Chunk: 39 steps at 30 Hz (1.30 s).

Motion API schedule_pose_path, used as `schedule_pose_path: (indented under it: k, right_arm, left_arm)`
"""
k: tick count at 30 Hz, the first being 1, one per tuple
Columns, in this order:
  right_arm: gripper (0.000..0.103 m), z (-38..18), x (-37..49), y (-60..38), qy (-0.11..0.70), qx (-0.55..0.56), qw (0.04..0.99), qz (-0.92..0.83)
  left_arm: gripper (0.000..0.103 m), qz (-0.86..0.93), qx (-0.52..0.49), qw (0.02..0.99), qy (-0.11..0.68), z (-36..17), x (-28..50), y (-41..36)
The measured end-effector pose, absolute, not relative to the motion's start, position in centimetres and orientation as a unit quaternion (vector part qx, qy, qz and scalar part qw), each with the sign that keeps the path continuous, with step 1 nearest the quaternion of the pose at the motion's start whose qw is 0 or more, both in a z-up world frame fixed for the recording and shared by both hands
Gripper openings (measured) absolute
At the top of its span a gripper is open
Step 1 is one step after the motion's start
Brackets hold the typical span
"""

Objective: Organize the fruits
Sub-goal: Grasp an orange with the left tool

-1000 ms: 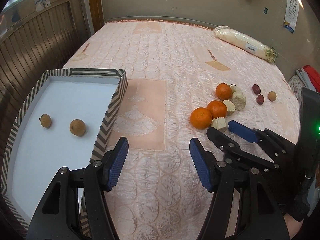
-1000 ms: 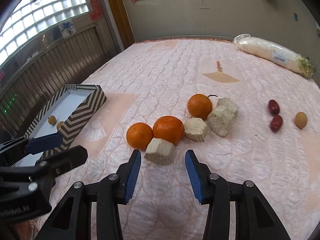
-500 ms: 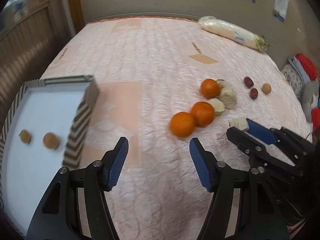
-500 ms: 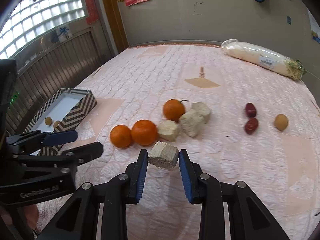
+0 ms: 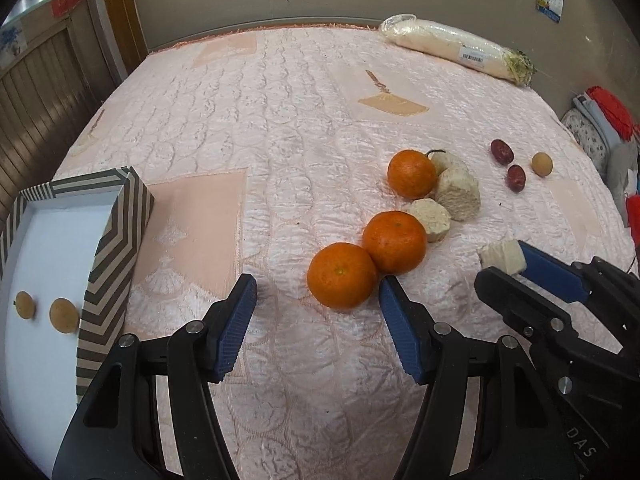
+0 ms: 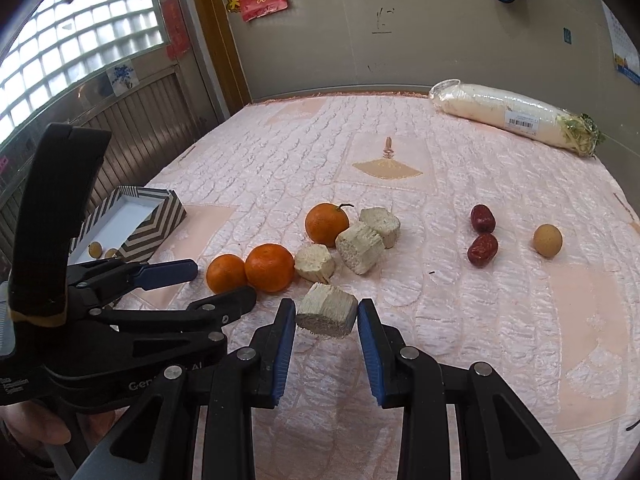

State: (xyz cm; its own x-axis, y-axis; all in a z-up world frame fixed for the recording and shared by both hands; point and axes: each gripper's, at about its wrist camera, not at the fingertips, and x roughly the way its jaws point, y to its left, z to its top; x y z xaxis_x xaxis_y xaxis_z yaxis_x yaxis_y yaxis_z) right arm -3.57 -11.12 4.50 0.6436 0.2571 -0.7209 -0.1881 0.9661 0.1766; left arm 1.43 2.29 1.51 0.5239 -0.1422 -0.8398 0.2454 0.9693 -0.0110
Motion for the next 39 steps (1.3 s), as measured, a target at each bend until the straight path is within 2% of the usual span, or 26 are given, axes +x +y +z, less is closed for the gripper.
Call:
schedule_pose_path:
  k: [5, 7, 13, 39]
  right_arm:
    - [0.031, 4.3, -3.4, -11.2, 0.408, 0.043, 0.904, 0.121]
    - [0.031, 4.2, -3.4, -11.2, 0.409, 0.041, 0.903, 0.121]
    - [0.031, 4.0, -3.4, -11.0, 0.413, 0.033, 0.902, 0.121]
    - [0.031, 5.3, -4.9, -8.1, 0.408, 0.016, 0.903, 0.130]
  left_arm:
    - [0.064, -0.110, 0.057, 0.875, 0.469, 1.6, 1.4, 2.2]
    - [0.059, -0.111, 0.055, 0.875, 0.468, 1.5, 1.4, 2.2]
    - [0.031, -0.119, 0.055, 0.877, 0.462, 1.7, 1.1, 1.9]
    - [0.031, -0.083, 0.033, 0.892, 0.443, 4.9, -2.5, 5.5]
